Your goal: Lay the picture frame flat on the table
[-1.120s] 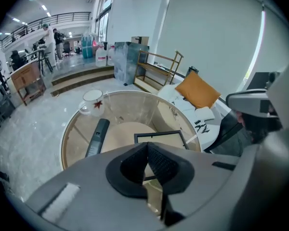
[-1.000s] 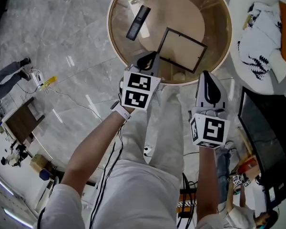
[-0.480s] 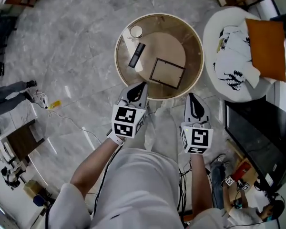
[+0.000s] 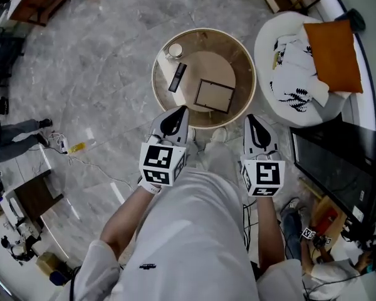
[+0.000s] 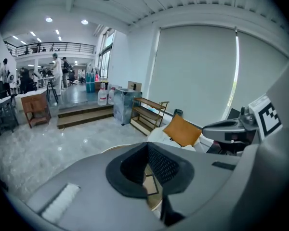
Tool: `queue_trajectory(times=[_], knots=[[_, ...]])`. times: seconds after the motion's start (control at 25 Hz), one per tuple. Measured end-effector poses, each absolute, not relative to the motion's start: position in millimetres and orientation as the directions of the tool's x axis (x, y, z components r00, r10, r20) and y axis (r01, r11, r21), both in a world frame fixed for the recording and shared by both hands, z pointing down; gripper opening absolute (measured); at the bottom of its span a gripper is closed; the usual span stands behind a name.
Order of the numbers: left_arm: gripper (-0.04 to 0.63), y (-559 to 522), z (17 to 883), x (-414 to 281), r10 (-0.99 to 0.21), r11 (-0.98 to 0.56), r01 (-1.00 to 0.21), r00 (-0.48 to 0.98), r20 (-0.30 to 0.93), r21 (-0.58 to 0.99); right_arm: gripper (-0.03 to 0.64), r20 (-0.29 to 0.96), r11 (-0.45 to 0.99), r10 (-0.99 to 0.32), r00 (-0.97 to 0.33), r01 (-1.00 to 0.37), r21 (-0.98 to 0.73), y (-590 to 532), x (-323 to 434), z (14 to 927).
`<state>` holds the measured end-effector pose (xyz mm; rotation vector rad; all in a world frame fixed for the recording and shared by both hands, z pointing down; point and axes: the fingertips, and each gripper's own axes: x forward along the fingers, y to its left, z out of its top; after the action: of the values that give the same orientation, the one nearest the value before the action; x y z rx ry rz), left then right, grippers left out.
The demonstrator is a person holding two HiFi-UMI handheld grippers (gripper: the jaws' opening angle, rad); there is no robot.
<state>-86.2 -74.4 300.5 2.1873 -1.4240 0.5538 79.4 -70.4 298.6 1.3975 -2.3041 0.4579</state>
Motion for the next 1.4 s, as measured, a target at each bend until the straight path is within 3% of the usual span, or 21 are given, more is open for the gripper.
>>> queue_trajectory(times=[0.72, 1.4], knots=[[0.005, -49, 221, -80, -0.788, -0.421, -0.896, 0.439, 0.433, 0.142, 0.006, 0.404, 0.381, -0.839, -0.365, -0.923, -0.043, -44, 93, 234], [0.005, -43, 215, -88, -0.788, -0.425, -0.894, 0.444, 0.427, 0.144, 0.006, 0.379, 0.379, -0.853, -0.358, -0.925, -0.022, -35, 86, 224]])
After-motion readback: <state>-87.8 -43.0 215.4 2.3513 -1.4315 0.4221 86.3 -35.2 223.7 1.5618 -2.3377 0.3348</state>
